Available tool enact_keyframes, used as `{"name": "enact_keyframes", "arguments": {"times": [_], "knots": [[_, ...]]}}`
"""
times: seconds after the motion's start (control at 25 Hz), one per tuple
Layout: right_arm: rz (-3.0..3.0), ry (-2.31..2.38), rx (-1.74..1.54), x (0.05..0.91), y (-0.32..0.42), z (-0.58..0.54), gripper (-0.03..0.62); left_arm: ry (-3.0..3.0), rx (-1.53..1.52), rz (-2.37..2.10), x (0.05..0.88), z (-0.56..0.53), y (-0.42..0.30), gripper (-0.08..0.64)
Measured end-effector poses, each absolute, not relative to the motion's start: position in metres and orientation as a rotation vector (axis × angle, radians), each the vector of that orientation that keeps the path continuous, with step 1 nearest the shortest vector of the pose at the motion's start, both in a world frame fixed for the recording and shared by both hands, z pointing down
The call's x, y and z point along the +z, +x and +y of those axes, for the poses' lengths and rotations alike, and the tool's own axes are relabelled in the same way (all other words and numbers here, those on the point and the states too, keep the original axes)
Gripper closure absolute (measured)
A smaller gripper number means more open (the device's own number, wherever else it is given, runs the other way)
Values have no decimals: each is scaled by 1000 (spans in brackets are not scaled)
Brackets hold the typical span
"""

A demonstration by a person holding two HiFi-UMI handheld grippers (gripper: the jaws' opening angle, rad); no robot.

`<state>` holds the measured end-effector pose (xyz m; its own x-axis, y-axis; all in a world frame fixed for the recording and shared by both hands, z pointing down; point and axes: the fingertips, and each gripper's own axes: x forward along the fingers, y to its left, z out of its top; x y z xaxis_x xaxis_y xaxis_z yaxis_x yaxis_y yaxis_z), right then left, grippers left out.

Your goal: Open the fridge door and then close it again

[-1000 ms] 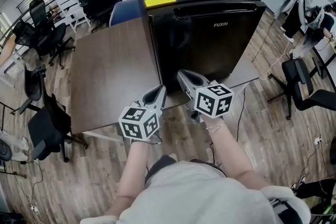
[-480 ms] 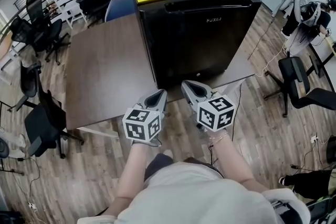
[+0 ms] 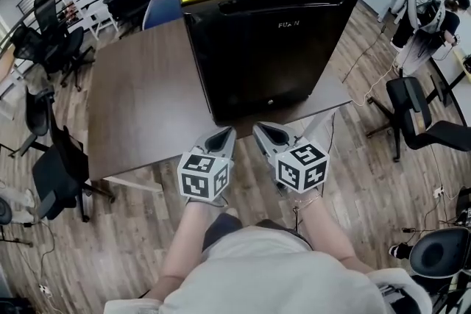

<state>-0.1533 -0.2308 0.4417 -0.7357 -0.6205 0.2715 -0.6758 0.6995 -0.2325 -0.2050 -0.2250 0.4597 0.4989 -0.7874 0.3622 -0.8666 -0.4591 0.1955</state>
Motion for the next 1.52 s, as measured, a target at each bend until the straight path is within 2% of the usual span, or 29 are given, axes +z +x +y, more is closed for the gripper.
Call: {"name": "enact_keyframes", "arguments": {"times": [0.48, 1.52], "knots": [[-2710, 1082, 511, 453, -128, -219, 594, 2392, 278, -1355, 462, -208, -175, 552], [-2736, 1054, 515, 451, -131, -213, 594, 2364, 270, -1356, 462, -201, -179, 552]]}}
